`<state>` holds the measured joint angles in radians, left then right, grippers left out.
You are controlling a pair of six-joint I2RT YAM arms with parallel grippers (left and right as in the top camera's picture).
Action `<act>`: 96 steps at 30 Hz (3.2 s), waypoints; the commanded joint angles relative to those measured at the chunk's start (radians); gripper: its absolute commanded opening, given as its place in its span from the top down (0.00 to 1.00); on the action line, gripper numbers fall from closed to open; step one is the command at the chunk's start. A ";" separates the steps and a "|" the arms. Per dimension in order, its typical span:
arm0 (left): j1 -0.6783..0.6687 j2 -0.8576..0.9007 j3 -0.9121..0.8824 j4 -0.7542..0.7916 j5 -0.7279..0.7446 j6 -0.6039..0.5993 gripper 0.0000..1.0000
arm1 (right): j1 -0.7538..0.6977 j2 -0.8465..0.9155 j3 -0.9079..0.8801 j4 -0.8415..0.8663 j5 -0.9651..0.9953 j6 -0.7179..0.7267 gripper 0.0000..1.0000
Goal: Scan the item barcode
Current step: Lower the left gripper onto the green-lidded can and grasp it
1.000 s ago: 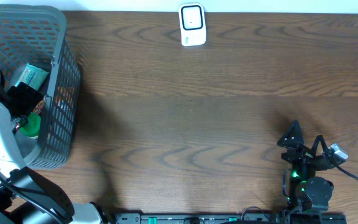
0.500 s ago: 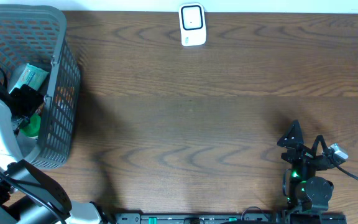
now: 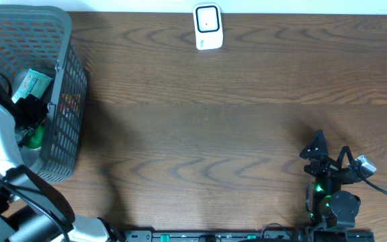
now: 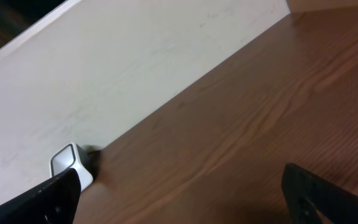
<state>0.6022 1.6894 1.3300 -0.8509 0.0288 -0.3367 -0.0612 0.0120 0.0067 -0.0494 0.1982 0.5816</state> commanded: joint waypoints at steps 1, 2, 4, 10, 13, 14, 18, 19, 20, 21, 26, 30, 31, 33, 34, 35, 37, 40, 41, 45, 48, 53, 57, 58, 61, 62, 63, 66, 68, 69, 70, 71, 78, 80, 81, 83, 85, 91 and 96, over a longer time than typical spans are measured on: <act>0.004 0.063 -0.017 -0.003 0.012 0.006 0.02 | 0.009 -0.005 -0.001 -0.004 0.002 0.005 0.01; 0.004 0.082 -0.017 -0.002 0.012 0.006 0.02 | 0.009 -0.005 -0.001 -0.004 0.002 0.005 0.01; 0.004 0.101 -0.017 -0.001 0.012 0.006 0.02 | 0.009 -0.005 -0.001 -0.004 0.002 0.005 0.01; 0.004 0.123 -0.017 0.004 0.012 0.006 0.02 | 0.009 -0.005 -0.001 -0.004 0.002 0.005 0.01; 0.004 0.123 -0.017 0.005 0.011 0.006 0.02 | 0.009 -0.005 -0.001 -0.004 0.002 0.005 0.01; 0.004 0.123 -0.017 0.005 0.011 0.006 0.02 | 0.009 -0.005 -0.001 -0.004 0.002 0.005 0.01; 0.004 0.123 -0.017 0.005 0.011 0.006 0.02 | 0.009 -0.005 -0.001 -0.004 0.002 0.005 0.01; 0.004 0.123 -0.017 0.005 0.011 0.006 0.02 | 0.009 -0.005 -0.001 -0.004 0.002 0.005 0.01; 0.004 0.123 -0.017 0.005 0.011 0.006 0.02 | 0.009 -0.005 -0.001 -0.004 0.002 0.005 0.01; 0.004 0.123 -0.017 0.005 0.011 0.006 0.02 | 0.009 -0.005 -0.001 -0.004 0.002 0.005 0.01; 0.004 0.123 -0.017 0.008 0.012 0.006 0.02 | 0.009 -0.005 -0.001 -0.004 0.002 0.005 0.01; 0.004 0.123 -0.017 0.009 0.011 0.006 0.02 | 0.009 -0.005 -0.001 -0.004 0.002 0.005 0.01; 0.004 0.123 -0.017 0.011 0.012 0.006 0.02 | 0.009 -0.005 -0.001 -0.004 0.002 0.005 0.01; 0.005 0.123 -0.017 0.015 0.012 0.006 0.02 | 0.009 -0.005 -0.001 -0.004 0.002 0.005 0.01; 0.005 0.123 -0.017 0.015 0.012 0.006 0.02 | 0.009 -0.005 -0.001 -0.004 0.002 0.005 0.01; 0.005 0.123 -0.017 0.015 0.012 0.006 0.02 | 0.009 -0.005 -0.001 -0.004 0.002 0.005 0.01; 0.005 0.123 -0.017 0.015 0.012 0.006 0.02 | 0.009 -0.005 -0.001 -0.004 0.002 0.005 0.01; 0.005 0.123 -0.017 0.015 0.011 0.006 0.02 | 0.009 -0.005 -0.001 -0.004 0.002 0.005 0.01; 0.005 0.123 -0.017 0.014 0.012 0.006 0.02 | 0.009 -0.005 -0.001 -0.004 0.002 0.005 0.01; 0.005 0.123 -0.017 -0.002 0.012 -0.002 0.02 | 0.009 -0.005 -0.001 -0.004 0.002 0.005 0.01; 0.005 0.123 -0.017 -0.043 0.012 -0.051 0.02 | 0.009 -0.005 -0.001 -0.004 0.002 0.005 0.01; 0.004 0.123 -0.017 -0.085 0.012 -0.138 0.02 | 0.009 -0.005 -0.001 -0.004 0.002 0.005 0.01; 0.004 0.123 -0.018 -0.105 0.013 -0.201 0.02 | 0.009 -0.005 -0.001 -0.004 0.002 0.005 0.01; 0.004 0.123 -0.020 -0.107 0.013 -0.212 0.02 | 0.009 -0.005 -0.001 -0.004 0.002 0.005 0.01; 0.004 0.123 -0.043 -0.093 0.012 -0.226 0.02 | 0.009 -0.005 -0.001 -0.004 0.002 0.005 0.01; 0.004 0.123 -0.058 -0.082 0.012 -0.226 0.02 | 0.009 -0.005 -0.001 -0.004 0.002 0.005 0.01; 0.004 0.123 -0.078 -0.068 0.012 -0.226 0.02 | 0.009 -0.005 -0.001 -0.004 0.002 0.005 0.01; 0.004 0.123 -0.158 -0.007 0.012 -0.226 0.02 | 0.009 -0.005 -0.001 -0.004 0.002 0.005 0.01; 0.004 0.123 -0.200 0.025 0.012 -0.226 0.12 | 0.009 -0.005 -0.001 -0.004 0.002 0.005 0.01; 0.004 0.123 -0.219 0.038 0.012 -0.226 0.16 | 0.009 -0.005 -0.001 -0.004 0.002 0.005 0.01; 0.004 0.123 -0.233 0.048 0.012 -0.226 0.21 | 0.009 -0.005 -0.001 -0.004 0.002 0.005 0.01; 0.004 0.123 -0.243 0.055 0.012 -0.226 0.26 | 0.009 -0.005 -0.001 -0.004 0.002 0.005 0.01; 0.005 0.122 -0.248 0.070 0.011 -0.207 0.34 | 0.009 -0.005 -0.001 -0.004 0.002 0.005 0.01; 0.004 0.122 -0.242 0.071 0.011 -0.206 0.34 | 0.009 -0.005 -0.001 -0.004 0.002 0.005 0.01; 0.004 0.122 -0.238 0.071 0.011 -0.206 0.34 | 0.009 -0.005 -0.001 -0.004 0.002 0.005 0.01; 0.004 0.120 -0.226 0.071 0.011 -0.190 0.35 | 0.009 -0.005 -0.001 -0.004 0.002 0.005 0.01; 0.004 0.115 -0.209 0.068 0.011 -0.168 0.35 | 0.009 -0.005 -0.001 -0.004 0.002 0.005 0.01; 0.004 0.072 -0.147 0.042 0.012 -0.129 0.34 | 0.009 -0.005 -0.001 -0.004 0.002 0.005 0.01; 0.004 0.009 -0.093 0.010 0.011 -0.125 0.35 | 0.009 -0.005 -0.001 -0.004 0.002 0.005 0.01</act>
<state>0.6067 1.7702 1.1778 -0.8280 0.0532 -0.4870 -0.0612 0.0120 0.0067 -0.0494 0.1978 0.5819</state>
